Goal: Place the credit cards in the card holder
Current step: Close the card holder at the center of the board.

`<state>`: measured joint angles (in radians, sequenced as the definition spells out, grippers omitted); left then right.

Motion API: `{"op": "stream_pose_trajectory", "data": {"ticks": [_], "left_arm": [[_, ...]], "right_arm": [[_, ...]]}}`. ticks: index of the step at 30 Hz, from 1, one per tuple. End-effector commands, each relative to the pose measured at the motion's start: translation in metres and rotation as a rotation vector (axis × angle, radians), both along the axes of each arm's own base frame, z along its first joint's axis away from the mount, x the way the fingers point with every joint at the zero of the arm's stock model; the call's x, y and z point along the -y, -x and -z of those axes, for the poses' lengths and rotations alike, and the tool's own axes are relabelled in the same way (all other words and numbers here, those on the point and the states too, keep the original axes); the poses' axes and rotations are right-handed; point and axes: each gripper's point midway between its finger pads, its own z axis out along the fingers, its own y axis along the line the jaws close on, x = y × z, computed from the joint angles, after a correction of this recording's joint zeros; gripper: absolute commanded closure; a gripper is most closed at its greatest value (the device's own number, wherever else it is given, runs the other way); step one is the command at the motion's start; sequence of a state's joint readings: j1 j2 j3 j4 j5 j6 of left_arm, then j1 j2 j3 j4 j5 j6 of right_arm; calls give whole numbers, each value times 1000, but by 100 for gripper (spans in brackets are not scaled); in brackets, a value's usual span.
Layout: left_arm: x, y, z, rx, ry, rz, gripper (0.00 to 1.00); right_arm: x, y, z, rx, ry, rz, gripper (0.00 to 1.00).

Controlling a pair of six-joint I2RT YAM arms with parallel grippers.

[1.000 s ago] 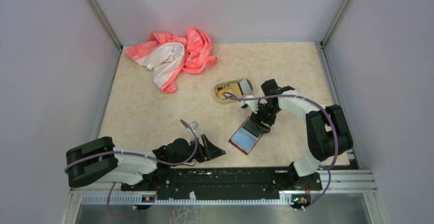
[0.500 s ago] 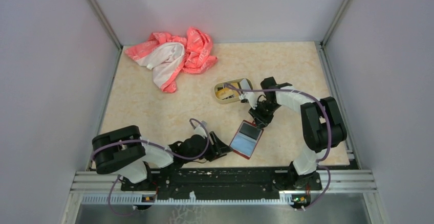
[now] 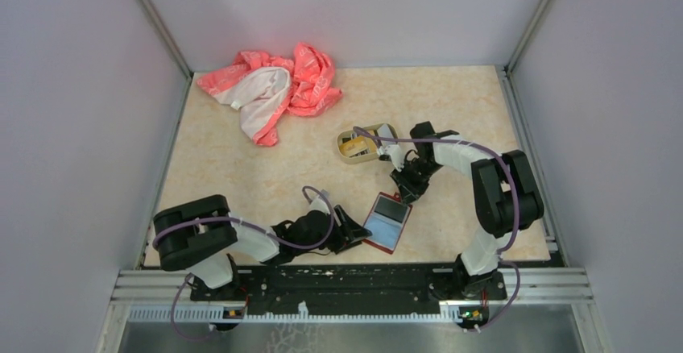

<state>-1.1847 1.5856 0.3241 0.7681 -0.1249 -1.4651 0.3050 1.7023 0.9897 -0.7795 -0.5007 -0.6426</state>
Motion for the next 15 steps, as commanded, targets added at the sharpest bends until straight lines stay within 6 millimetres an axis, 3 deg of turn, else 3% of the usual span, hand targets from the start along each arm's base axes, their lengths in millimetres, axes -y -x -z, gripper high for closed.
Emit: {"op": "stream_pose_trajectory", "data": {"ticks": [1, 8, 15], "left_arm": [[5, -13, -7, 62, 36, -22, 37], [10, -27, -41, 163, 167, -36, 37], [17, -34, -54, 211, 214, -18, 37]], "right_arm": [[-7, -3, 0, -8, -24, 4, 81], [-6, -3, -1, -6, -24, 8, 80], [-10, -3, -3, -8, -40, 10, 80]]}}
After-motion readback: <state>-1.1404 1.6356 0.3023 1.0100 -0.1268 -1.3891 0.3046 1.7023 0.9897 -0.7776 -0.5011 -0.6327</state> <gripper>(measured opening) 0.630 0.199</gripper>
